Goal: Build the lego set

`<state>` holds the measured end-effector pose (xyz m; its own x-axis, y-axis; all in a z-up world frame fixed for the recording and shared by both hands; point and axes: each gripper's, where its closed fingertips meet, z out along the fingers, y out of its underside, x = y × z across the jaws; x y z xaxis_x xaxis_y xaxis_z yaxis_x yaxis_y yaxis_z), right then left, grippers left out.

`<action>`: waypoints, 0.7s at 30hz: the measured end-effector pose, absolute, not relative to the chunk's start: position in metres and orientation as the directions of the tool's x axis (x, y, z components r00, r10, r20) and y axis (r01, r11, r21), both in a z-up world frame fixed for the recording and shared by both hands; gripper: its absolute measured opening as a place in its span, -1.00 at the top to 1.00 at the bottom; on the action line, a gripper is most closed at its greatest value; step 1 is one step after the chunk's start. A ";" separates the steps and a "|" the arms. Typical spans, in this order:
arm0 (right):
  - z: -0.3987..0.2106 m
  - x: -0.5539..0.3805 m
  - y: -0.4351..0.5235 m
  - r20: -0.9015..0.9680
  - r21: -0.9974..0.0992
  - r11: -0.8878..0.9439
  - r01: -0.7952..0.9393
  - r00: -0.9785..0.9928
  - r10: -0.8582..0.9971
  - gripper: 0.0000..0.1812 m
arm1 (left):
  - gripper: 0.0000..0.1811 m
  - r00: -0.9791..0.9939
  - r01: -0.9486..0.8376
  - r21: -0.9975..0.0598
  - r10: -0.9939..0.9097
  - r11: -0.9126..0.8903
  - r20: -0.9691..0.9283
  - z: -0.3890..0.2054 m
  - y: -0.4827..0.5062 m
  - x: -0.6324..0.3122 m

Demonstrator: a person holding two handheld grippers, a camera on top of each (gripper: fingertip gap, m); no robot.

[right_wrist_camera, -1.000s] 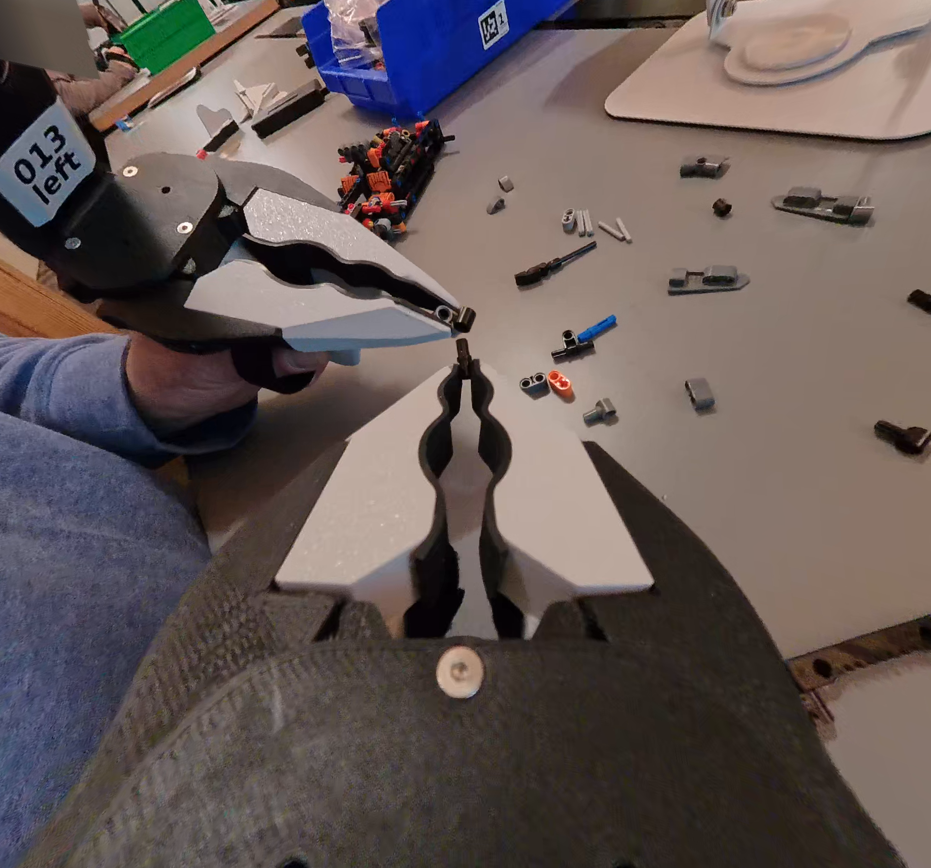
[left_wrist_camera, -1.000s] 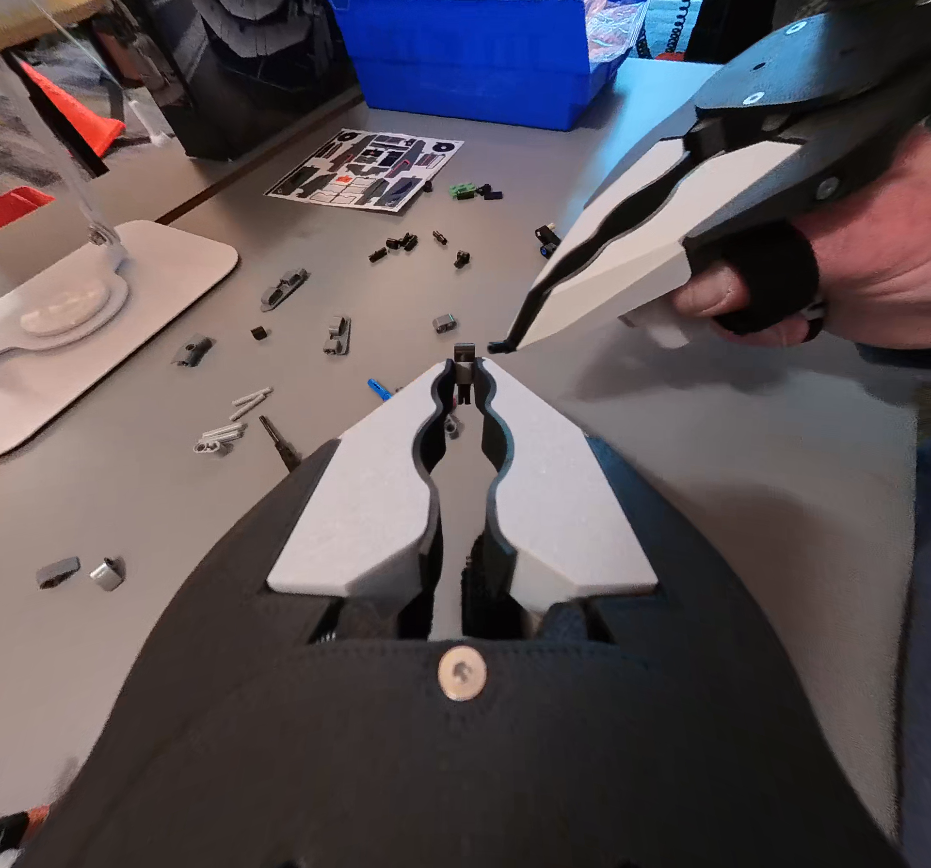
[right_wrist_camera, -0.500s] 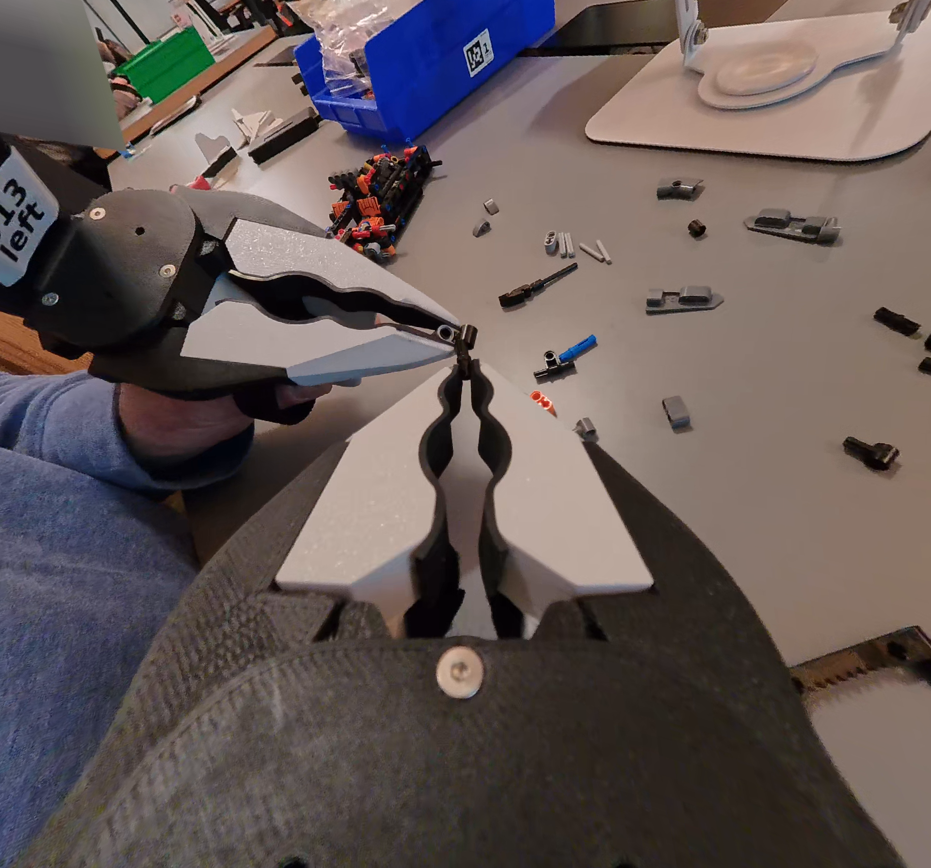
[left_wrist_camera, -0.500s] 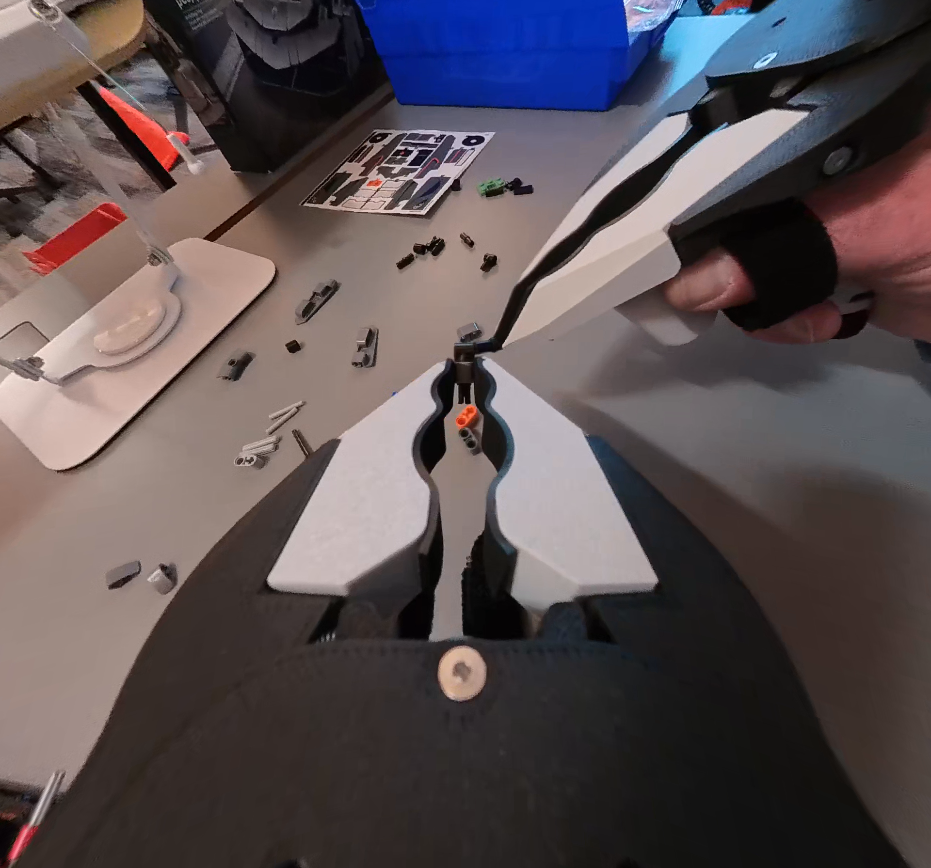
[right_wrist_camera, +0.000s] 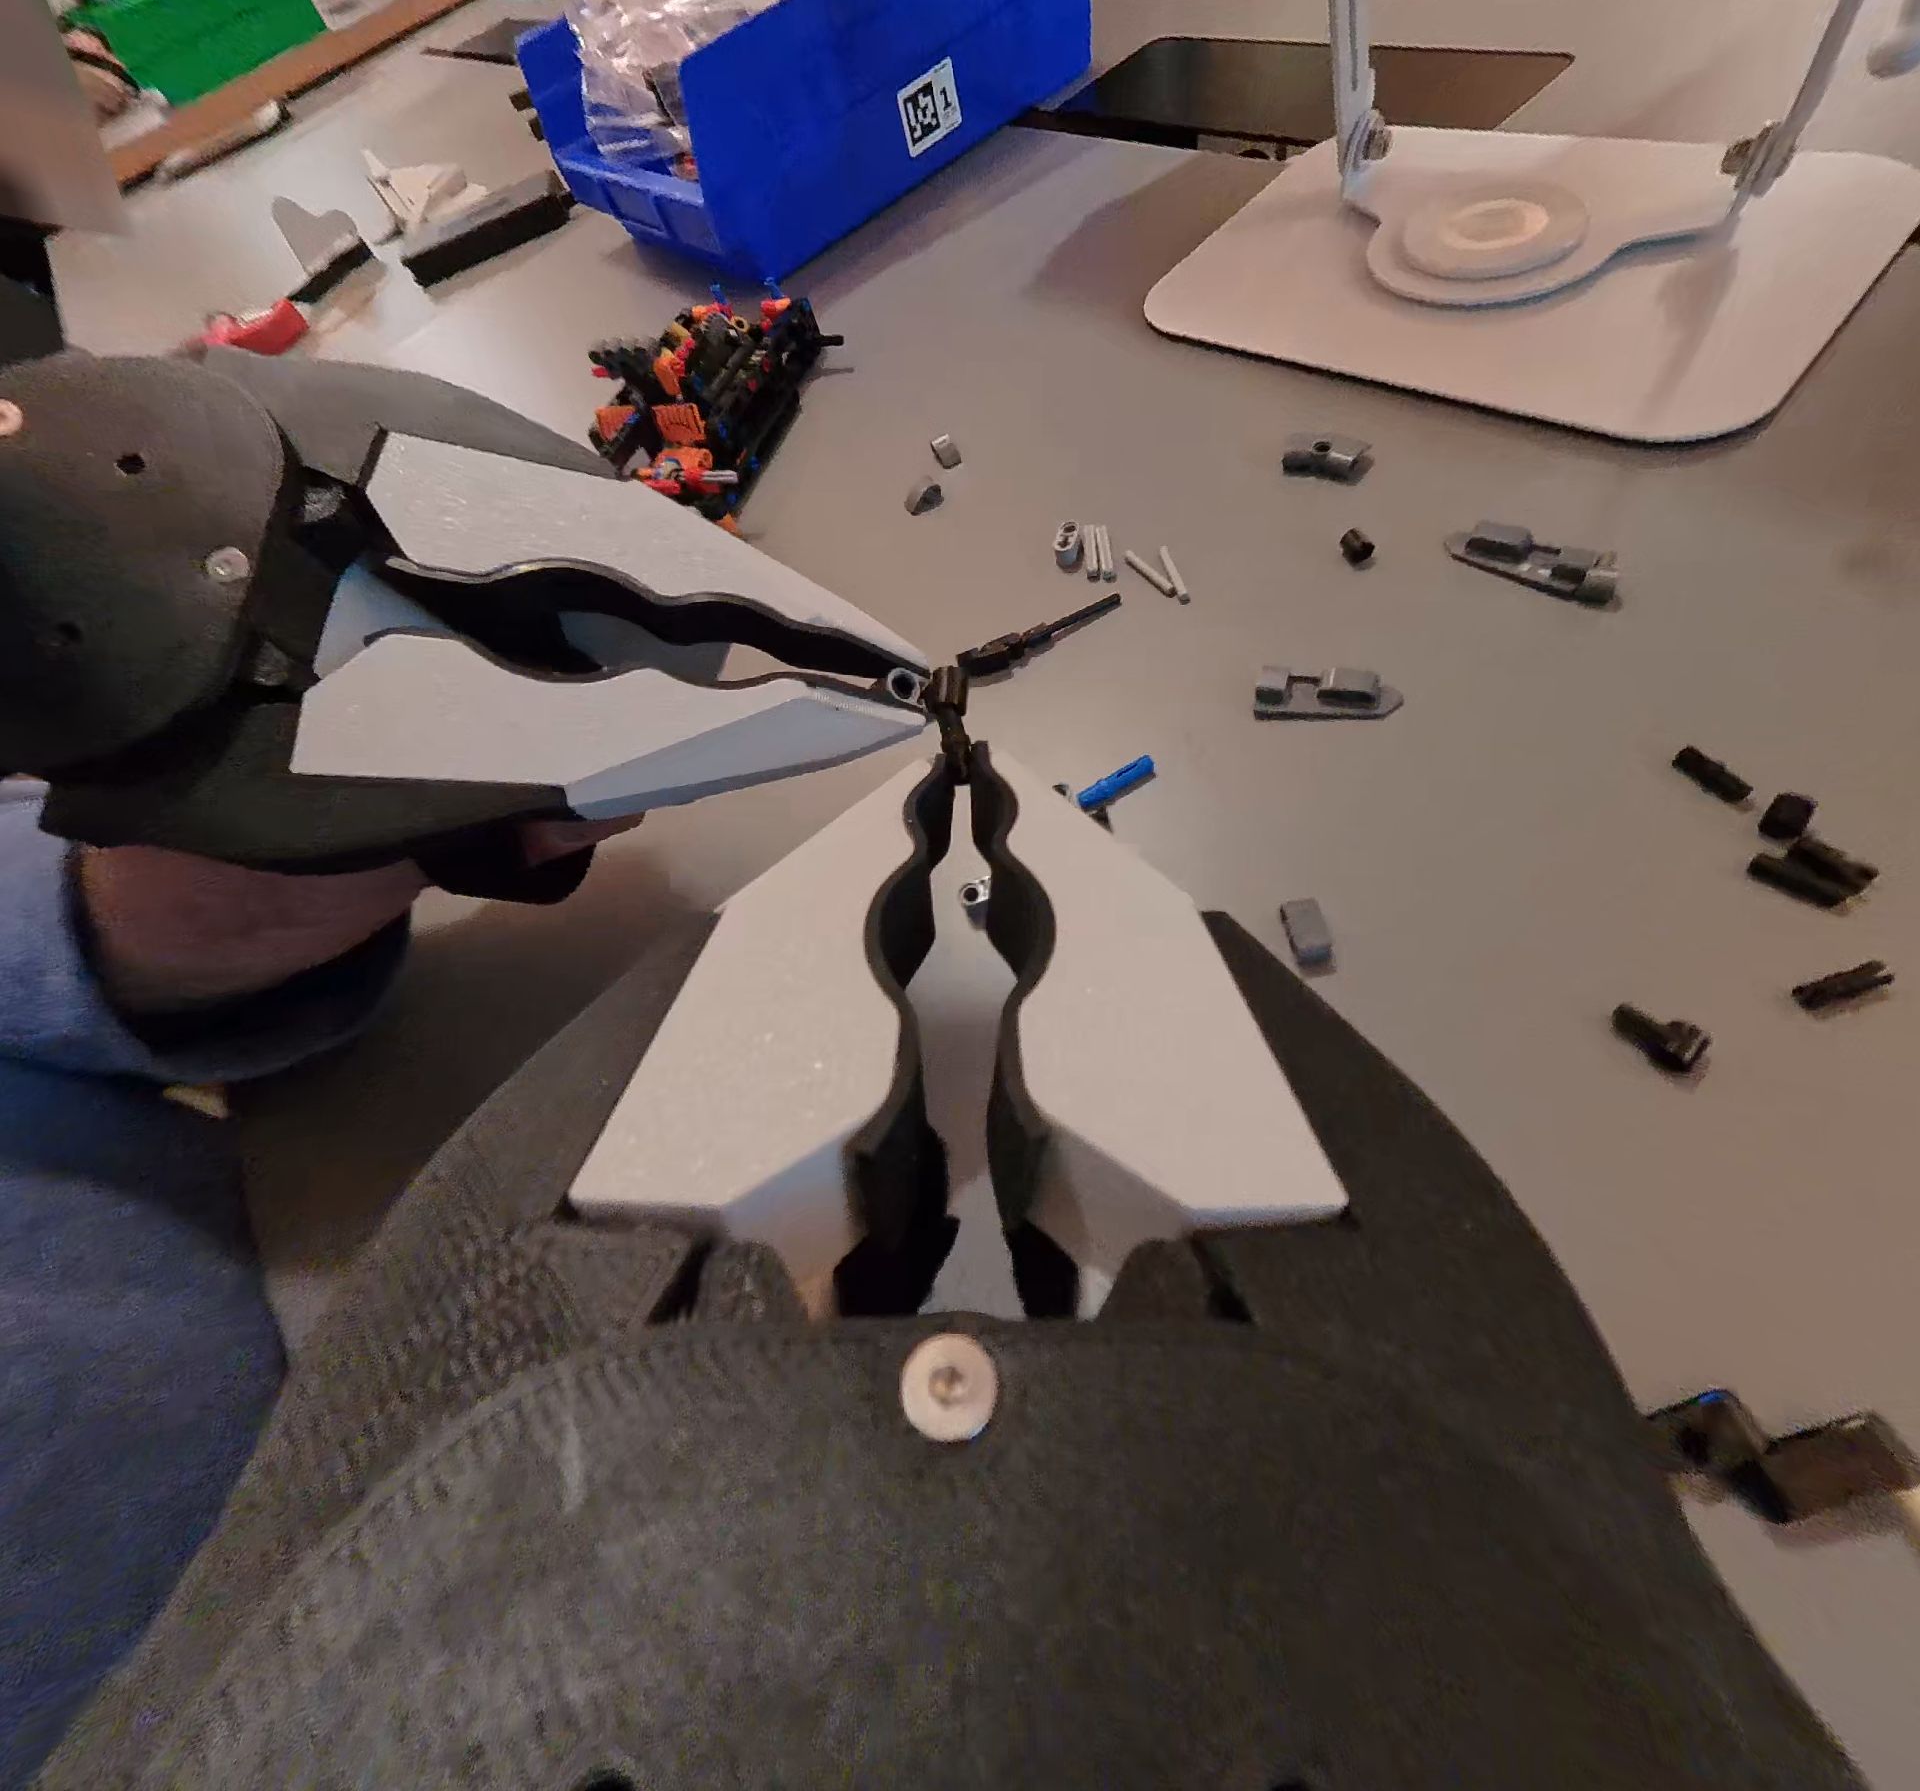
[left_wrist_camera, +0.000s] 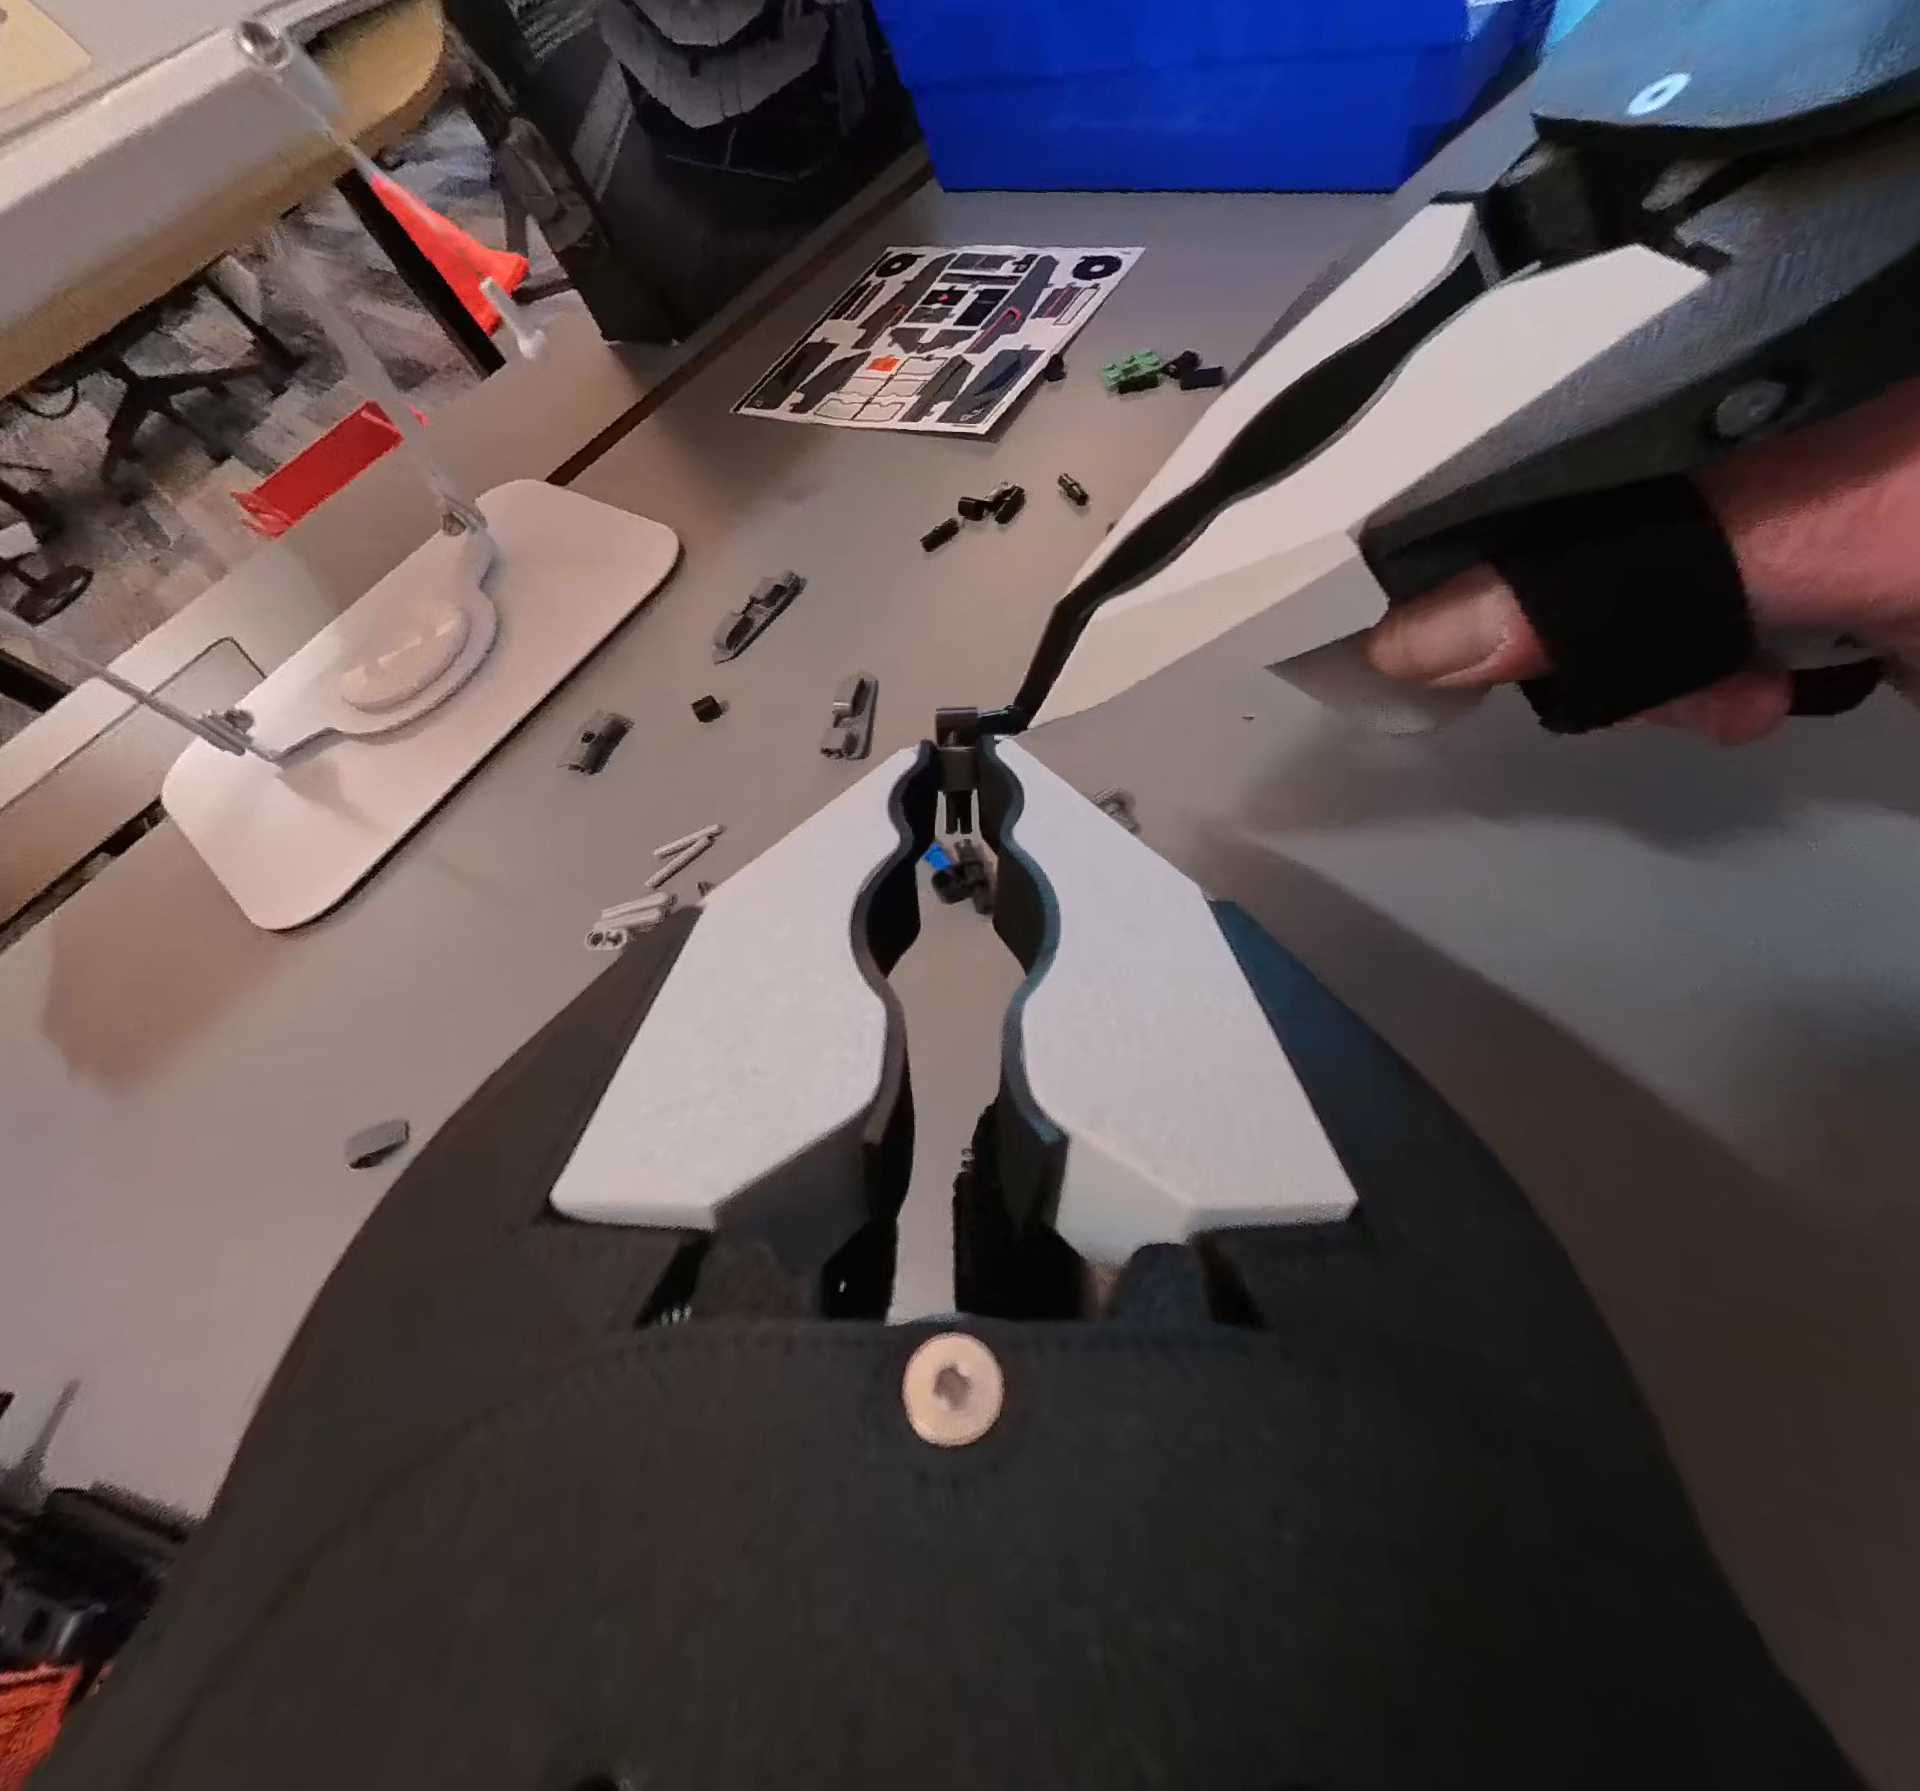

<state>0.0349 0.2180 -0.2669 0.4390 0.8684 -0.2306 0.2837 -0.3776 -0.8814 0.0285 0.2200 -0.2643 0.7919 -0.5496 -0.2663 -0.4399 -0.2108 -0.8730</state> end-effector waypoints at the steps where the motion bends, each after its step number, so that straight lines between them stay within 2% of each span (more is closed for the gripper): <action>1: -0.267 0.032 0.219 -0.185 -0.885 -0.344 0.312 0.443 0.877 1.00 | 0.94 0.804 -0.418 -0.879 -0.544 -0.230 -0.240 -0.265 0.221 0.026; 6: -0.266 0.013 0.225 0.080 -0.881 -0.140 0.453 0.434 0.897 1.00 | 0.94 0.857 -0.326 -0.899 -0.494 -0.292 -0.150 -0.264 0.225 0.007; 13: -0.250 -0.006 0.230 0.420 -0.794 0.136 0.593 0.372 0.828 1.00 | 0.94 0.903 -0.176 -0.936 -0.428 -0.306 -0.030 -0.251 0.229 -0.012; 21: -0.241 -0.018 0.230 0.584 -0.709 0.279 0.647 0.317 0.748 1.00 | 0.94 0.915 -0.062 -0.945 -0.397 -0.322 0.076 -0.246 0.231 -0.024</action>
<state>-0.0182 0.2298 -0.2415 0.3168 0.7477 0.5836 0.6472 0.2794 -0.7093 -0.0237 0.2311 -0.2460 0.9148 -0.3968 0.0756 -0.0619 -0.3225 -0.9446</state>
